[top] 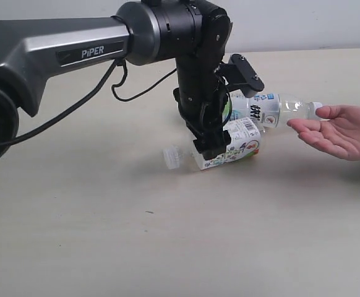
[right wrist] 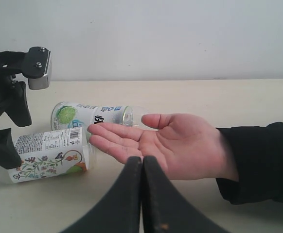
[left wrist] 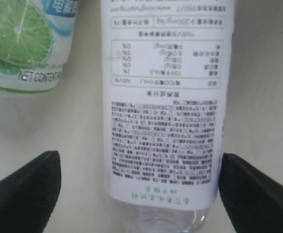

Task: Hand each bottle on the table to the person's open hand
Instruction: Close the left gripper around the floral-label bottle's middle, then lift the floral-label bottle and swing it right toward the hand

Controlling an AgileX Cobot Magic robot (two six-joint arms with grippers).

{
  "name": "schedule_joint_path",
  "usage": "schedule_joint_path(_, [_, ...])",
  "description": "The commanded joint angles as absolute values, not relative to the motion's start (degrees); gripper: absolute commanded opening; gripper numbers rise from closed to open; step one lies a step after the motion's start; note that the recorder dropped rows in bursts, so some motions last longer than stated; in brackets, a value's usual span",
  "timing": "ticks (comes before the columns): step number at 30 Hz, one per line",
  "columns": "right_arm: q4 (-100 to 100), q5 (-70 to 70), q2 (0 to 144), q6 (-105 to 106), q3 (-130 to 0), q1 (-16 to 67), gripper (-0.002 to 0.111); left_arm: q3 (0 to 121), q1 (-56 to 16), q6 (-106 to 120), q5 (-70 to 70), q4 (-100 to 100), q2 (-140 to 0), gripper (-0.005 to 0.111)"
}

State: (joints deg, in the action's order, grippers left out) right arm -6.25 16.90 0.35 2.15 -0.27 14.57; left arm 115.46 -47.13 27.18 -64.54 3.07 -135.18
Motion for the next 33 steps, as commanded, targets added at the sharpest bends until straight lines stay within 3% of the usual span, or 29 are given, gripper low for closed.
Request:
schedule_joint_path(1, [-6.1, 16.4, 0.0, 2.2, 0.0, 14.7, 0.0, 115.9, -47.3, 26.3, -64.3, 2.4, -136.4, 0.084])
schedule_joint_path(6, [-6.1, 16.4, 0.0, 2.2, 0.0, 14.7, 0.0, 115.9, -47.3, 26.2, -64.3, 2.5, -137.5, 0.083])
schedule_joint_path(8, [-6.1, 16.4, 0.0, 2.2, 0.0, 14.7, 0.0, 115.9, -47.3, 25.9, -64.7, 2.5, -137.3, 0.077])
schedule_joint_path(10, [-6.1, 16.4, 0.0, 2.2, 0.0, 14.7, 0.0, 115.9, -47.3, 25.9, -64.9, 2.5, -136.8, 0.062])
schedule_joint_path(14, [-6.1, 16.4, 0.0, 2.2, 0.0, 14.7, 0.0, 115.9, -47.3, 25.9, -67.5, 2.6, -136.7, 0.016])
schedule_joint_path(16, [-6.1, 16.4, 0.0, 2.2, 0.0, 14.7, 0.0, 115.9, -47.3, 26.1, -69.6, 2.6, -136.7, 0.0])
schedule_joint_path(33, [-6.1, 16.4, 0.0, 2.2, 0.0, 14.7, 0.0, 115.9, -47.5, 11.4, -70.0, -3.5, -127.9, 0.0])
